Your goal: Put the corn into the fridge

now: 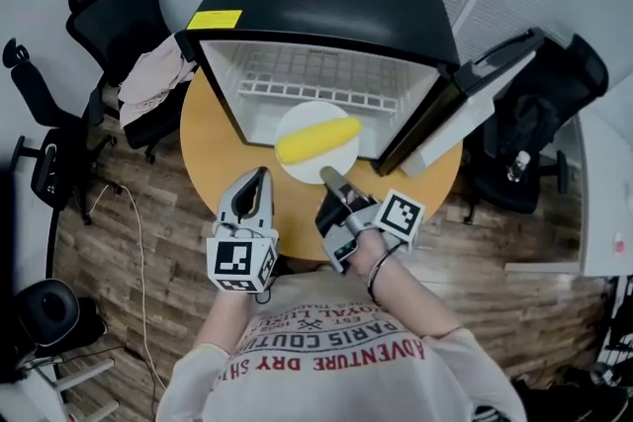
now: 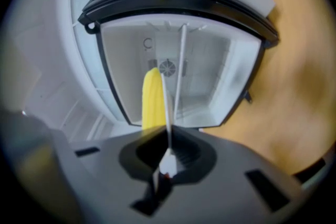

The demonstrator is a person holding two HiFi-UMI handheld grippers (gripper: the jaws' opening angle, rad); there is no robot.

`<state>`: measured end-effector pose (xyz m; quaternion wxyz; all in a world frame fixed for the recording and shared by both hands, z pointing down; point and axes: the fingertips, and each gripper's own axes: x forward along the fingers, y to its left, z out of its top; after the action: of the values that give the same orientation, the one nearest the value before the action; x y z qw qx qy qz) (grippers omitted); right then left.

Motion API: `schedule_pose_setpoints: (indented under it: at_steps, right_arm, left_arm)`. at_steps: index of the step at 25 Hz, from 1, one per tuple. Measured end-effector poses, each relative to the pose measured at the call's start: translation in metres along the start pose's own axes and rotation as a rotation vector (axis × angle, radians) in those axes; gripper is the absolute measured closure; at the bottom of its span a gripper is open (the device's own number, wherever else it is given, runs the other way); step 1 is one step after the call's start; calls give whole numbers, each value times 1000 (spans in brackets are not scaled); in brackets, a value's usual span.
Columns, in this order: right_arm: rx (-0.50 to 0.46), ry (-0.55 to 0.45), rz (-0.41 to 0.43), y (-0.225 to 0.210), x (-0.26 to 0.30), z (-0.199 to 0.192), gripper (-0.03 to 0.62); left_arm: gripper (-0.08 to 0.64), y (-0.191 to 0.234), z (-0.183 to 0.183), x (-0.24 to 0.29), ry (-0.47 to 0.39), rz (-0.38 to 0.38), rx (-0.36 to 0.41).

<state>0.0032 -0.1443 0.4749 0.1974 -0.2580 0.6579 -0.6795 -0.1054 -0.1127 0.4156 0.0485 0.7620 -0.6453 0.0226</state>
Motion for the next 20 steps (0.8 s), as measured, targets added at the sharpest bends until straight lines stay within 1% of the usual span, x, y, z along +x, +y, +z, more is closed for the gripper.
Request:
schedule_pose_setpoints:
  at_steps: [4, 8, 13, 20]
  right_arm:
    - [9, -87, -6, 3, 18, 13, 557]
    - [36, -158, -15, 3, 38, 28, 557]
    - [55, -210, -26, 0, 60, 41, 557]
    - [96, -292, -55, -8, 79, 59, 557]
  left_arm:
    - [535, 18, 4, 26, -2, -56, -15]
    - [535, 32, 5, 52, 15, -117, -6]
    - [535, 46, 7, 73, 25, -162, 2]
    - [535, 53, 3, 94, 40, -220, 9]
